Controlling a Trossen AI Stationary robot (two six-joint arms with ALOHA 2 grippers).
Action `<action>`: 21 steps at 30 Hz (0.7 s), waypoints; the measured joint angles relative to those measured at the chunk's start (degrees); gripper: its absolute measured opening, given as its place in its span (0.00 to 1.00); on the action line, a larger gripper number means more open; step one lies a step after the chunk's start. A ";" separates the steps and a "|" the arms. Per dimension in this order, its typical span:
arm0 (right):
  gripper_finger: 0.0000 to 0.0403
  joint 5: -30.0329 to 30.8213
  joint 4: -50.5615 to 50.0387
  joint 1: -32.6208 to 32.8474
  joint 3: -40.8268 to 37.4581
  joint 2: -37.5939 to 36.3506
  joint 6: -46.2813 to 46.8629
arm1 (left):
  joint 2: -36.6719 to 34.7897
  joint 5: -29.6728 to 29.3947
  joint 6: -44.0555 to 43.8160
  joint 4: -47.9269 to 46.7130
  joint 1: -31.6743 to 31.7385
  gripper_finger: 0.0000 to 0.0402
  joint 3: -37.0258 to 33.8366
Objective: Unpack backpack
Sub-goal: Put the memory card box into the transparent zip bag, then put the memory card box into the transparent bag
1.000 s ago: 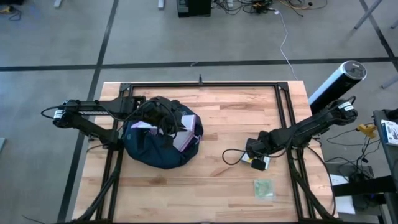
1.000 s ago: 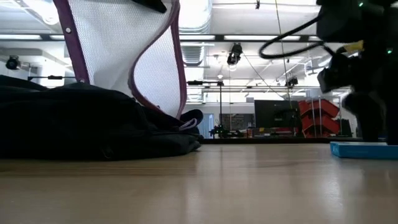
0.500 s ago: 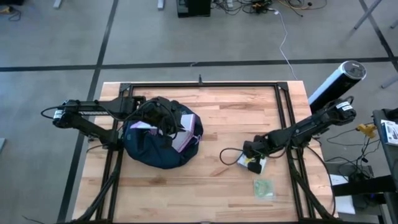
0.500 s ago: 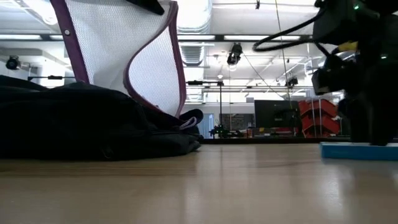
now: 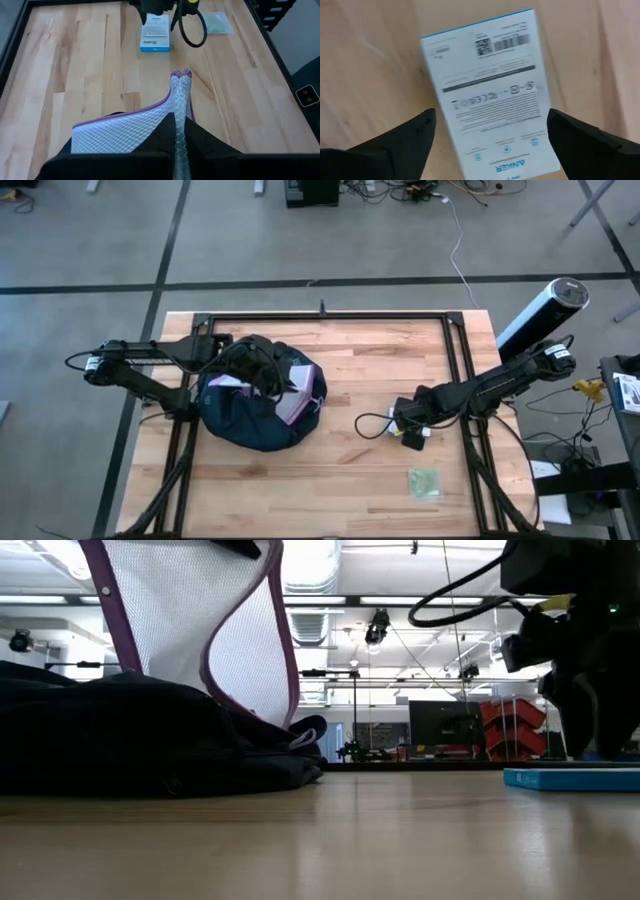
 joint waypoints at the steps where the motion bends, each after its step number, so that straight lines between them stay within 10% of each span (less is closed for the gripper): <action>1: 0.93 -0.02 0.19 -0.01 -0.20 0.00 -1.05 | 0.00 0.00 0.00 -0.02 0.00 0.00 0.00; 21: 0.96 -3.84 11.27 -4.25 -8.34 5.46 -12.03 | 0.00 -0.04 0.28 -0.09 0.07 0.00 0.00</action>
